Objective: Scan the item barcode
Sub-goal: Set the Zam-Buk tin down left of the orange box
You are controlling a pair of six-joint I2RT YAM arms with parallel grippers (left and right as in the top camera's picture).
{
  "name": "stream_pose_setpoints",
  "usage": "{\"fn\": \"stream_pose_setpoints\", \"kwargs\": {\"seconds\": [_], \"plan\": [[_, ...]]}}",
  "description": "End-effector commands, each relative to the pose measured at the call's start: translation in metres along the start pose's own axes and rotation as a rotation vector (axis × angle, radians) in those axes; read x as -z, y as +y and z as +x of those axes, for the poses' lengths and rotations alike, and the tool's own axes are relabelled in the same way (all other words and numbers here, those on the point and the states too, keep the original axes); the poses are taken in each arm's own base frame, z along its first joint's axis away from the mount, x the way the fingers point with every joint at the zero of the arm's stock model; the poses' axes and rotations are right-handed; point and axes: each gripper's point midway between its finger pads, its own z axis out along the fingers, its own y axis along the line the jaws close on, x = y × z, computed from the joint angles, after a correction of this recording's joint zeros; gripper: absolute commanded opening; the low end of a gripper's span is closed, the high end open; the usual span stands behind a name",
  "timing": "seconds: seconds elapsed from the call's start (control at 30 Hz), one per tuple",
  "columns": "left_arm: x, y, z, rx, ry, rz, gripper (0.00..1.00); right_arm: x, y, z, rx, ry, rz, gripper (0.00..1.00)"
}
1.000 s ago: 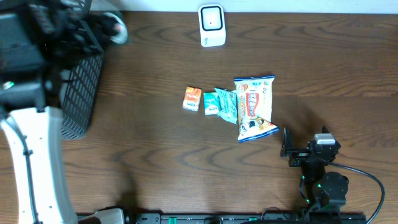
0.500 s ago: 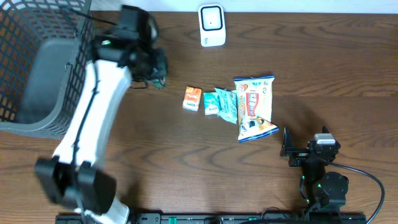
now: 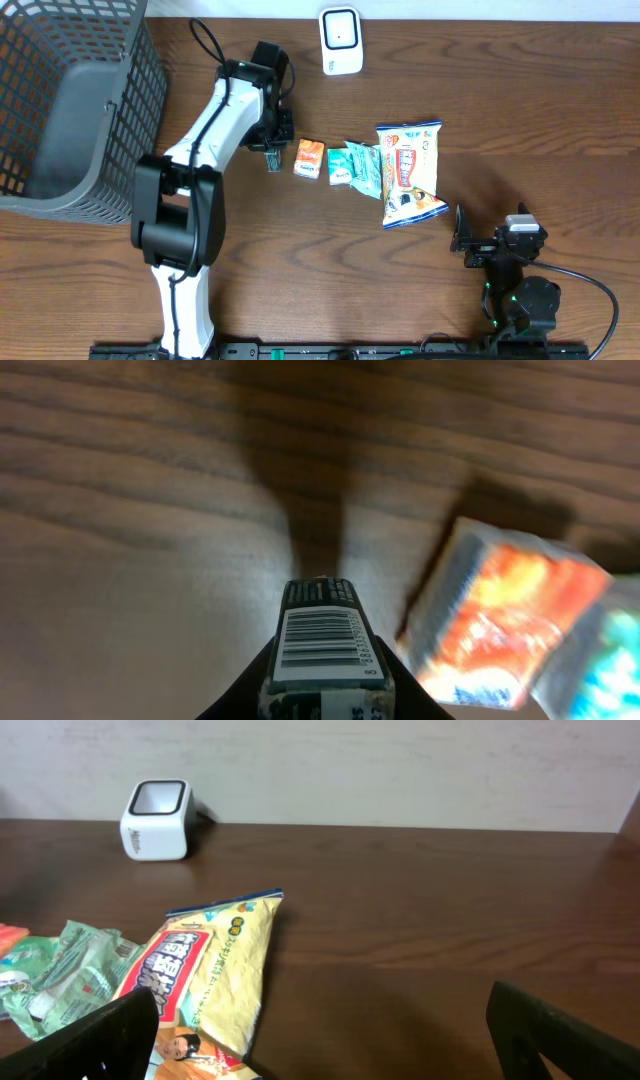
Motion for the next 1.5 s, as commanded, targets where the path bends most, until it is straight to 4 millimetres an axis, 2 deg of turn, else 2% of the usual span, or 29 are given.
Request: {"fn": "stream_pose_setpoints", "kwargs": {"seconds": [0.0, 0.17, 0.33, 0.47, 0.53, 0.63, 0.83, 1.0, 1.1, 1.2, 1.37, 1.47], "plan": [[-0.008, 0.002, -0.003, -0.015, -0.001, -0.013, 0.24, 0.0, -0.001, 0.001, -0.011, 0.001, 0.005, 0.99], [-0.008, -0.001, -0.008, -0.017, -0.022, 0.001, 0.28, 0.0, -0.001, 0.001, -0.011, 0.001, 0.005, 0.99], [-0.007, -0.018, -0.004, -0.018, 0.004, 0.098, 0.28, 0.0, -0.001, 0.001, -0.011, 0.001, 0.005, 0.99], [-0.006, -0.019, -0.004, -0.023, 0.004, 0.104, 0.29, 0.0, -0.001, 0.001, -0.011, 0.001, 0.005, 0.99], [-0.001, -0.017, -0.007, -0.019, -0.012, 0.101, 0.36, 0.0, -0.001, 0.001, -0.011, 0.001, 0.005, 0.99], [0.015, -0.017, -0.013, -0.017, -0.051, 0.113, 0.41, 0.0, -0.001, 0.001, -0.011, 0.001, 0.005, 0.99], [0.058, -0.014, -0.022, -0.012, -0.151, 0.138, 0.45, 0.0, -0.001, 0.001, -0.011, 0.001, 0.005, 0.99], [0.094, -0.015, -0.023, -0.016, -0.229, 0.163, 0.46, 0.0, -0.001, 0.001, -0.011, 0.001, 0.005, 0.99], [0.111, -0.015, -0.023, -0.027, -0.268, 0.169, 0.46, 0.0, -0.001, 0.001, -0.011, 0.001, 0.005, 0.99], [0.123, -0.006, -0.024, -0.023, -0.307, 0.125, 0.46, 0.0, -0.001, 0.001, -0.011, 0.001, 0.005, 0.99], [0.146, 0.001, -0.014, -0.02, -0.334, 0.108, 0.46, 0.0, -0.001, 0.001, -0.011, 0.001, 0.005, 0.99], [0.169, 0.003, -0.006, -0.021, -0.373, 0.118, 0.46, 0.0, -0.001, 0.001, -0.011, 0.001, 0.005, 0.99]]}}
